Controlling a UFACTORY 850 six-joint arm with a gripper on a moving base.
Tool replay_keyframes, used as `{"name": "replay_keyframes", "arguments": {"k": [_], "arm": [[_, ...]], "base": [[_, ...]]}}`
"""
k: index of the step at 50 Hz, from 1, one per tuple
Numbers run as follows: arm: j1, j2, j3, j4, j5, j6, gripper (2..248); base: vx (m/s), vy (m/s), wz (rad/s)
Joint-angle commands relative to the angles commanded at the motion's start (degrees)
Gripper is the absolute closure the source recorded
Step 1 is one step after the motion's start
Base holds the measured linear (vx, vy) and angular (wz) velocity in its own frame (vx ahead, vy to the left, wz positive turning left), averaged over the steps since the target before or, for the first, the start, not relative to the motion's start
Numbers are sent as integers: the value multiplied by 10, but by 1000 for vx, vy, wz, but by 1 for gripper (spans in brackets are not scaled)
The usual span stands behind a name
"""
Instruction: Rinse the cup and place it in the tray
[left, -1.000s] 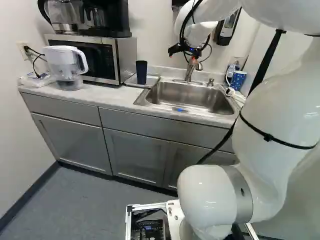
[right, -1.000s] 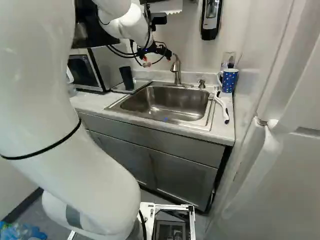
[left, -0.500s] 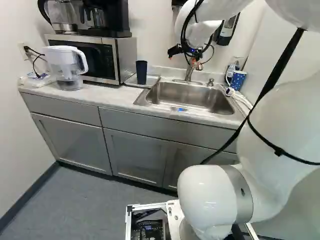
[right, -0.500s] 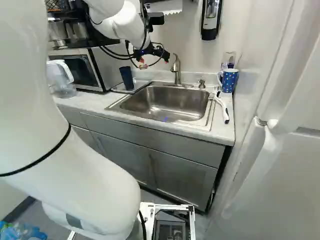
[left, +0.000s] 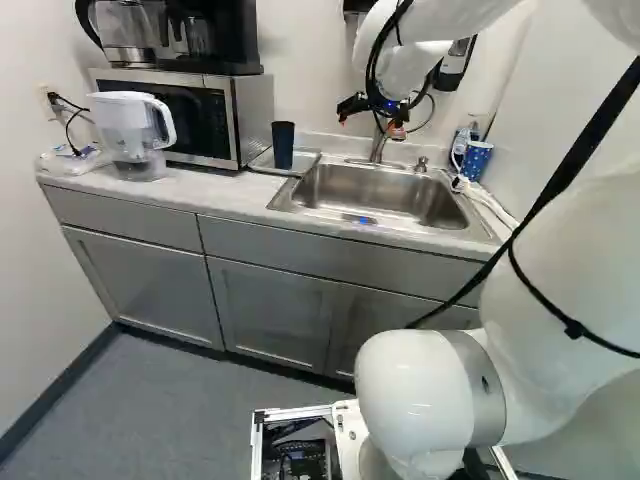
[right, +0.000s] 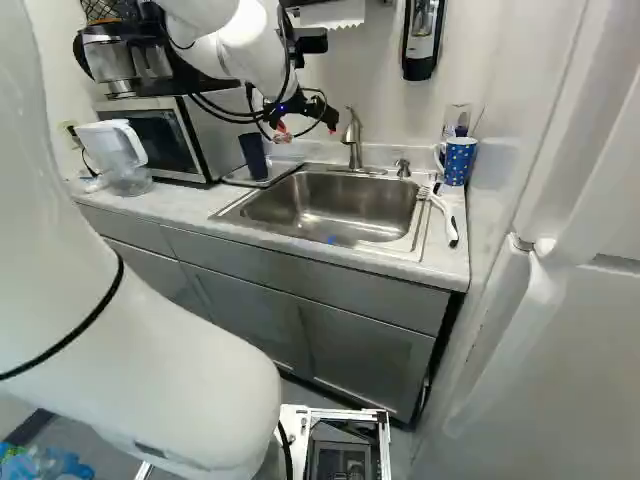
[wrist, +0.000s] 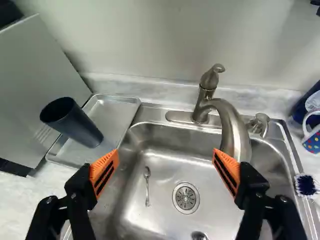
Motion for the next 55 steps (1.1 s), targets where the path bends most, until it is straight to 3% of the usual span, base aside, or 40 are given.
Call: {"name": "replay_keyframes", "arguments": {"k": [55], "arm": [[-65, 31, 28, 0, -95, 0, 3]], "base": [[0, 0, 0]]}}
